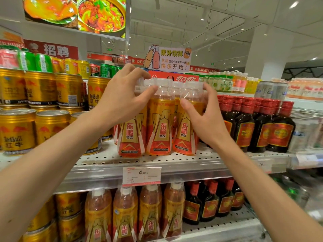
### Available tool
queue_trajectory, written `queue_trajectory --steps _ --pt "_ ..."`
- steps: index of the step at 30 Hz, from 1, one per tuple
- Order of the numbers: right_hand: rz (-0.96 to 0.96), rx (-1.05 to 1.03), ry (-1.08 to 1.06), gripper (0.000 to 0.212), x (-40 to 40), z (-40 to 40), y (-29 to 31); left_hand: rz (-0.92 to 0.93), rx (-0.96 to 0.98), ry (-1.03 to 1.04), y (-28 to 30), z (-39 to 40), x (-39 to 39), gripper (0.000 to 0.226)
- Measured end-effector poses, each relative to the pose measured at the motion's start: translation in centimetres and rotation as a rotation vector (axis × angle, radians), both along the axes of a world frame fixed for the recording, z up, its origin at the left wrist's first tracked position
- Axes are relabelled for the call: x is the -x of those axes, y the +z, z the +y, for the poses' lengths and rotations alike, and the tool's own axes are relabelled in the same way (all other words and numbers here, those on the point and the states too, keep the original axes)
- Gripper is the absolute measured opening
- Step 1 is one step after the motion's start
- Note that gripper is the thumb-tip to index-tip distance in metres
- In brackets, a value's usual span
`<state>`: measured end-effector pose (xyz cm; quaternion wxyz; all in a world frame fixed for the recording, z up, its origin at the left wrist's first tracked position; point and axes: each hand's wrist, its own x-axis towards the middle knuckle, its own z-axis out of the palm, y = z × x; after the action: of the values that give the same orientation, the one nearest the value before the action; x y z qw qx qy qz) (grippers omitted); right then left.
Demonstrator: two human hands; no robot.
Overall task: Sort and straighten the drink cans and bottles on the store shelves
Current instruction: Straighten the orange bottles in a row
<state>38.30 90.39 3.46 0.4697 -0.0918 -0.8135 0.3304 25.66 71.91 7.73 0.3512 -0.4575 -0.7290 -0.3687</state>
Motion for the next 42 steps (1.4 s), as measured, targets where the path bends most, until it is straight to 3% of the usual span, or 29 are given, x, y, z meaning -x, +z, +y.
queue_trajectory --steps 6,12,19,24,30,42 --pt "0.061 0.191 0.040 0.091 1.0 -0.4 -3.6 -0.082 -0.111 -0.056 -2.1 0.1 -0.6 0.067" --pt "0.054 0.186 0.091 0.091 1.5 -1.3 -3.3 -0.379 -0.244 -0.139 -7.6 -0.4 -2.0 0.091" --pt "0.035 0.187 -0.008 0.086 0.5 -1.9 -5.4 -0.657 -0.194 -0.173 -8.8 -1.7 -0.6 0.108" --pt "0.017 0.171 -0.033 0.082 0.7 -1.8 -5.4 -0.665 -0.190 -0.202 -9.0 -1.6 -0.7 0.104" --pt "0.002 0.141 -0.016 0.087 1.2 -2.7 -5.7 -0.684 -0.291 -0.203 -9.0 -1.7 -1.2 0.082" --pt "-0.073 0.053 -0.075 0.096 1.1 -2.5 -6.0 -0.676 -0.289 -0.169 -8.9 -1.6 -1.3 0.084"
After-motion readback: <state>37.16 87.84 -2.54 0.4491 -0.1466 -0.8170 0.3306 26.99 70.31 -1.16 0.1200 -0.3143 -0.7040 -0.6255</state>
